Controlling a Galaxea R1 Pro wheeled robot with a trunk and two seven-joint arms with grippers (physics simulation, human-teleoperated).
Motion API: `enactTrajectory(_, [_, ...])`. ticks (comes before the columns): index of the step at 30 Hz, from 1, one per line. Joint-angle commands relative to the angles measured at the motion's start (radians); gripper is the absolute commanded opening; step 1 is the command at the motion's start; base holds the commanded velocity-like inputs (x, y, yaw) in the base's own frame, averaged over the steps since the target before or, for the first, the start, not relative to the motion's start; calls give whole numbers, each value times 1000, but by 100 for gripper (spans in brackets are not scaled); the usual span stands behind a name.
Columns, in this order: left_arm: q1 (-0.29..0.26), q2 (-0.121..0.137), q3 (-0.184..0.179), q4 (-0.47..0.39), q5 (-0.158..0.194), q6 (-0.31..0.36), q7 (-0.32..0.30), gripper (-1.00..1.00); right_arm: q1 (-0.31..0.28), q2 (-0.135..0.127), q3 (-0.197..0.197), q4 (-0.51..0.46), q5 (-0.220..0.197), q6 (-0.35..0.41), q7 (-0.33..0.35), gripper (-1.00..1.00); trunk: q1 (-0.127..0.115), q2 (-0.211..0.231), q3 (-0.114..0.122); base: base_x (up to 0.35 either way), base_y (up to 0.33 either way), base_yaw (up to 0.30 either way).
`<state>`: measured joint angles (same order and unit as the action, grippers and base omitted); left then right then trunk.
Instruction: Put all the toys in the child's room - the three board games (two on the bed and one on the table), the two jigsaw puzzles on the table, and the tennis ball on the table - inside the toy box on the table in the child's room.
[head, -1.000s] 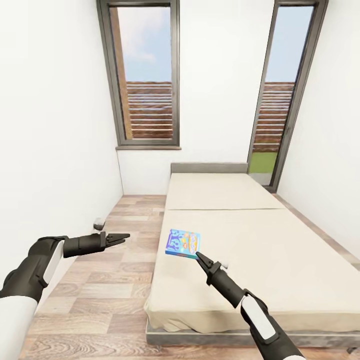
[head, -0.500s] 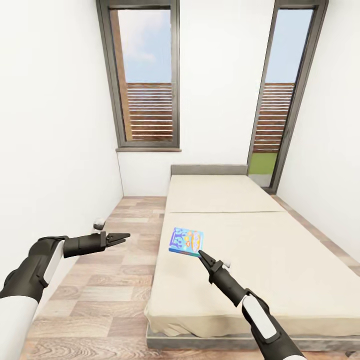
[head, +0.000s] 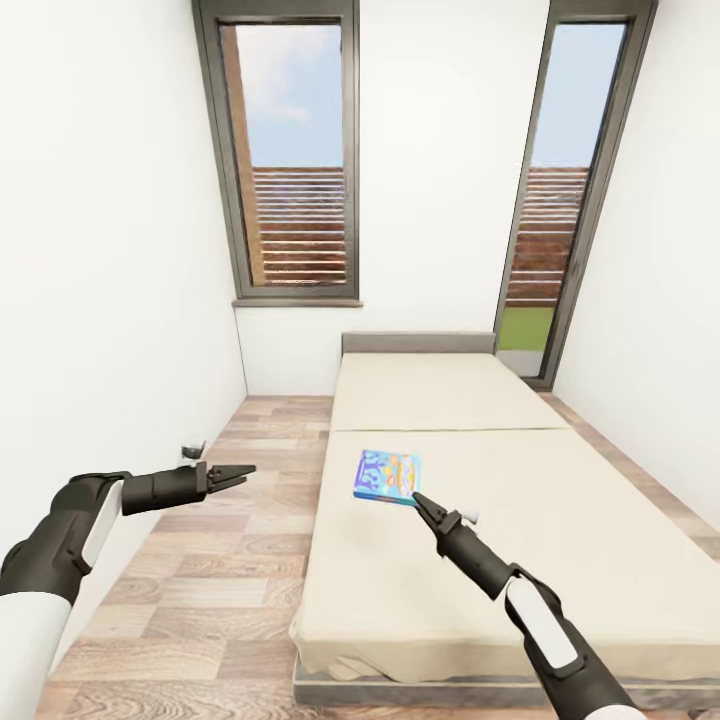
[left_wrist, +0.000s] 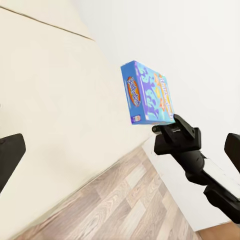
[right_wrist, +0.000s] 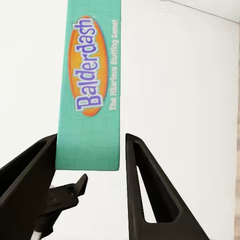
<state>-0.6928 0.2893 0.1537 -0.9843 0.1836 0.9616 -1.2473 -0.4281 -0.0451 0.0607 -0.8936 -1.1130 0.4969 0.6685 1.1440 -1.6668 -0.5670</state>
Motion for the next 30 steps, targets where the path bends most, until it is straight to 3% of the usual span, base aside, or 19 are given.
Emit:
enactTrajectory(1, [-1, 2, 2, 0, 2, 7, -1, 100, 0, -1, 3, -12, -6, 10, -2, -100, -4, 7, 2, 0, 0, 0])
enactTrajectory(5, [-1, 7, 14, 2, 0, 8, 3, 100, 0, -1, 6, -109, -2, 66, -28, -100, -19, 35, 15, 0, 0, 0])
enactTrajectory(12, [-1, 15, 20, 36, -3, 8, 4, 100, 0, 0, 7, -137, -3, 90, -131, -100, -46, 84, 37, 0, 0, 0])
enactTrajectory(30, [-2, 22, 24, 42, 4, 8, -2, 100, 0, 0, 4, -136, -2, 83, -142, -100, -115, 210, 93, 0, 0, 0])
